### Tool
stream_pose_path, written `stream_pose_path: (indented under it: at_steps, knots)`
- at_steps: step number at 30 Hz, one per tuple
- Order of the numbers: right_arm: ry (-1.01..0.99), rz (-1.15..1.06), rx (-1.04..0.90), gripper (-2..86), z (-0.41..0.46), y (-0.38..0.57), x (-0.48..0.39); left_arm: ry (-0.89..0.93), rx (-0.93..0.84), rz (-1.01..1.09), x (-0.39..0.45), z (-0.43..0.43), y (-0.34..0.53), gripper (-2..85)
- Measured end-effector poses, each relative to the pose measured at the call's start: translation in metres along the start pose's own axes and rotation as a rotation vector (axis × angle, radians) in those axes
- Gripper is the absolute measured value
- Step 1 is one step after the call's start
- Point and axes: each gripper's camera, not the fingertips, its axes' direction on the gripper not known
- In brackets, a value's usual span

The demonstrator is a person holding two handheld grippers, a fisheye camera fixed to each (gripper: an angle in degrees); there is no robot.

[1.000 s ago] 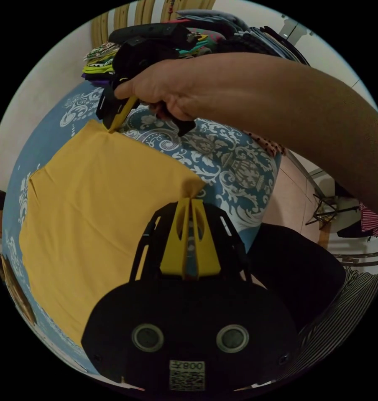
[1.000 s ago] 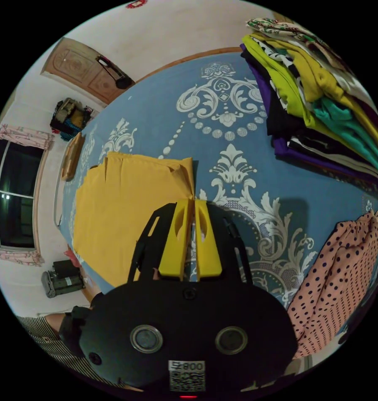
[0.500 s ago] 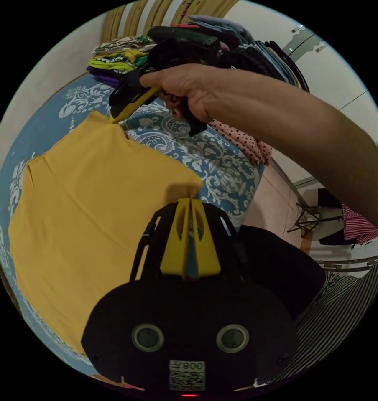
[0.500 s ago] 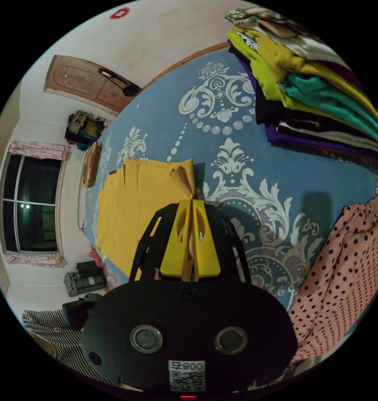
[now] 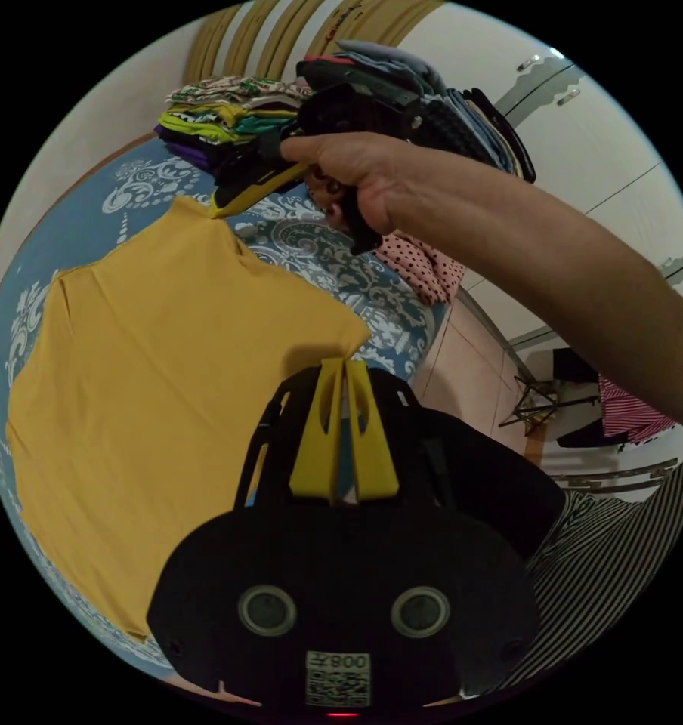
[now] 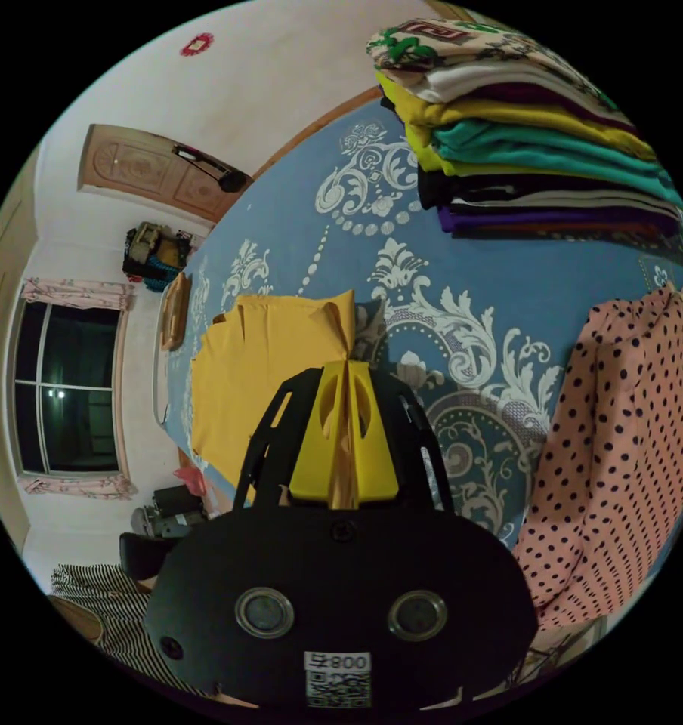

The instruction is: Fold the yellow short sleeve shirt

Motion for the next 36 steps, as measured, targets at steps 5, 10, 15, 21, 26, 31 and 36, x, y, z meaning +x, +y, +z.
stream_pose_path:
  at_steps: [5,10,15,21,26,31,36]
  knots:
    - [-0.043,-0.026,0.024,0.4,0.003,-0.004,-0.049,0.038,0.103,-0.045,-0.021,-0.081,0.032,0.3]
    - [-0.138,-0.072,0.062,0.3,0.009,-0.008,-0.116,0.066,0.219,-0.109,-0.05,-0.168,0.079,0.3]
    - [-0.242,-0.106,0.097,0.3,0.024,-0.01,-0.183,0.079,0.343,-0.219,-0.087,-0.26,0.148,0.3]
    - [-0.324,-0.18,0.107,0.4,0.058,-0.01,-0.287,0.094,0.494,-0.405,-0.14,-0.366,0.25,0.3]
    - [-0.336,-0.242,0.07,0.3,0.101,-0.012,-0.372,0.11,0.588,-0.58,-0.184,-0.44,0.341,0.3]
    - [-0.318,-0.303,-0.001,0.3,0.161,-0.01,-0.464,0.146,0.642,-0.698,-0.217,-0.493,0.41,0.3]
    - [-0.285,-0.354,-0.074,0.4,0.217,-0.008,-0.538,0.197,0.706,-0.818,-0.243,-0.537,0.475,0.3]
